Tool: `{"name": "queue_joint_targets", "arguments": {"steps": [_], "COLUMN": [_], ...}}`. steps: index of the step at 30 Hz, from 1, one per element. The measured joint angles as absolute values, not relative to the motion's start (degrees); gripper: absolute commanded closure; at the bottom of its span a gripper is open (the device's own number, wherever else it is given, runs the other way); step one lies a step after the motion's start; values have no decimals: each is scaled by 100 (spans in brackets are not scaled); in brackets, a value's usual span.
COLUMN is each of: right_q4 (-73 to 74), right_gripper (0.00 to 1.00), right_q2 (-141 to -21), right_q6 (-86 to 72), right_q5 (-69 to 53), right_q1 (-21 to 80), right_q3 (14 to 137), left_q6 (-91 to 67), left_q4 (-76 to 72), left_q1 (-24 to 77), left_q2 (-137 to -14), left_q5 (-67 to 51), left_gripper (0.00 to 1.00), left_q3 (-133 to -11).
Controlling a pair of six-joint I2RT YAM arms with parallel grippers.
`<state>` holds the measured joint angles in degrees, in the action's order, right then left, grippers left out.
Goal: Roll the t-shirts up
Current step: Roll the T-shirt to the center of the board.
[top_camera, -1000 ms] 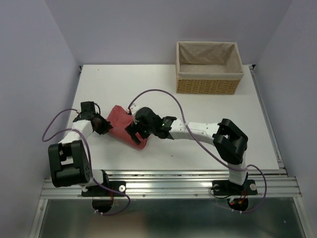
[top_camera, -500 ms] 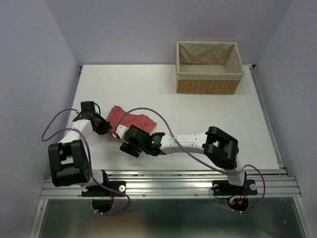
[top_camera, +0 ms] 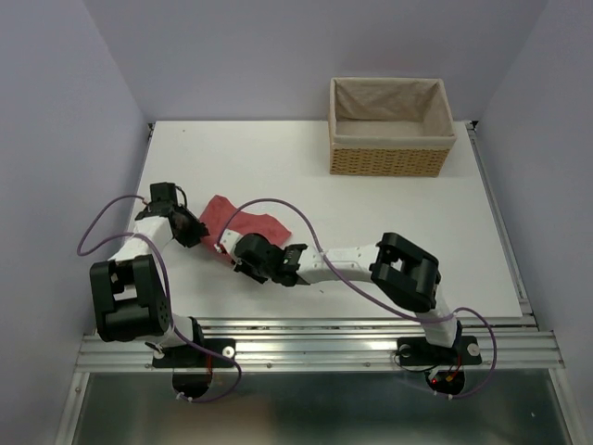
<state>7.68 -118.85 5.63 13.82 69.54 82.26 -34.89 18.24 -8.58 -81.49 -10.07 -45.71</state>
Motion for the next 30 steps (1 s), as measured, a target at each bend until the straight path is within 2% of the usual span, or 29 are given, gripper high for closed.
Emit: {"name": "queue_joint_targets", "arguments": {"steps": [1,2,3,6,12,15,18,19,20,21,23,26,30], "right_q4": [757,738,727,722,709,718,720,720,711,711,703,687,687], "right_gripper": [99,99,99,99,99,99,99,99,99,99,99,99,99], "right_q2": [-11874,-11848,-11813,-11773,-11773,-11828,-12027,-12075,-12136,-12169,-12283,-12416,-12523], "right_q6": [482,381,257,-32,-834,-1114,-1391,-1452,-1535,-1570,-1686,-1772,-1857], "right_q5": [1203,1017,779,95,-1828,-2412,-3116,-3291,-3516,-3638,-4056,-4517,-4969], "right_q1": [6906,6820,6711,6427,5669,5389,5159,5118,5061,5030,4950,4858,4718], "right_q3": [8221,8206,8191,8189,8193,8235,8392,8423,8453,8466,8523,8558,8560], "left_q6": [-3479,-3444,-3391,-3330,-3190,-3118,-3037,-3013,-3002,-2987,-2971,-2980,-2980], "left_q4": [1837,1848,1881,1942,2147,2294,2340,2366,2386,2379,2320,2270,2248], "left_q1": [-858,-860,-858,-860,-860,-860,-860,-860,-860,-858,-858,-840,-760], "left_q2": [-8158,-8158,-8158,-8145,-7789,-7631,-7509,-7474,-7459,-7446,-7422,-7426,-7535], "left_q5": [-1004,-998,-998,-1004,-1007,-978,-921,-921,-923,-932,-1009,-1140,-1251], "left_gripper": [43,29,24,21,19,19,28,34,49,56,81,95,100], "left_q3": [-4604,-4628,-4672,-4810,-5159,-5389,-5500,-5500,-5500,-5483,-5391,-5179,-5109]}}
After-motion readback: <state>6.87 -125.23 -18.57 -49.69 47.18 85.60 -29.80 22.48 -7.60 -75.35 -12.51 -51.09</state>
